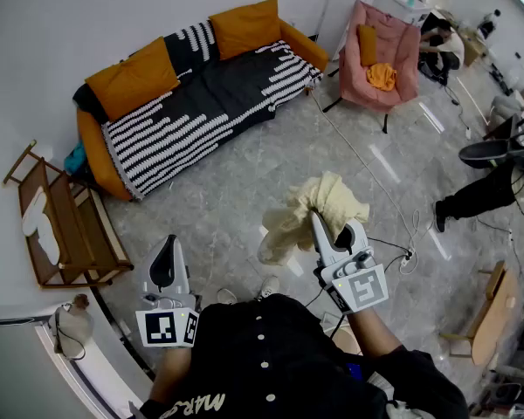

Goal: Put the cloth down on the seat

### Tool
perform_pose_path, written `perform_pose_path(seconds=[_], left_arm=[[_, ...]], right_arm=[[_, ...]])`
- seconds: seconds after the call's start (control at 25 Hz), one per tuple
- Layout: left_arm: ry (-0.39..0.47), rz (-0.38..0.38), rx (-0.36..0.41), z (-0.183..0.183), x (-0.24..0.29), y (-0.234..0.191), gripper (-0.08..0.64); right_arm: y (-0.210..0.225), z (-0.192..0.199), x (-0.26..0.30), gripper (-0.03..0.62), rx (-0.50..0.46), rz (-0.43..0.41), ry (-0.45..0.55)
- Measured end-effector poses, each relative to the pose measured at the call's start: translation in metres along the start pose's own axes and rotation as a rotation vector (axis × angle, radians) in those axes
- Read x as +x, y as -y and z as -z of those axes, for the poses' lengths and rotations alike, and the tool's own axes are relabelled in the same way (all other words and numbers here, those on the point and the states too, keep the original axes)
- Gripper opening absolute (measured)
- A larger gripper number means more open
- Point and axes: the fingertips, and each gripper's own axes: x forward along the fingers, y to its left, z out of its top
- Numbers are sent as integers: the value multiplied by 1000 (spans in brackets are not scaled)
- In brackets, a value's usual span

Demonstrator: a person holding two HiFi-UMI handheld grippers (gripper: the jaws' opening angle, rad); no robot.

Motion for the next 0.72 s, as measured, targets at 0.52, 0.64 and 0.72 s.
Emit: perform_pose_path(seconds=[0.52,0.64,0.72], left_arm=[[-11,-7,5,3,-2,2,0],[-20,-15,8,7,-2,4,0],[-24,-20,10,8,0,10,0]], right_arm=[[1,7,-1,66,43,-11,-6],[3,12,-2,66,39,-23,-7],[7,13,-3,67,45,-30,-6]])
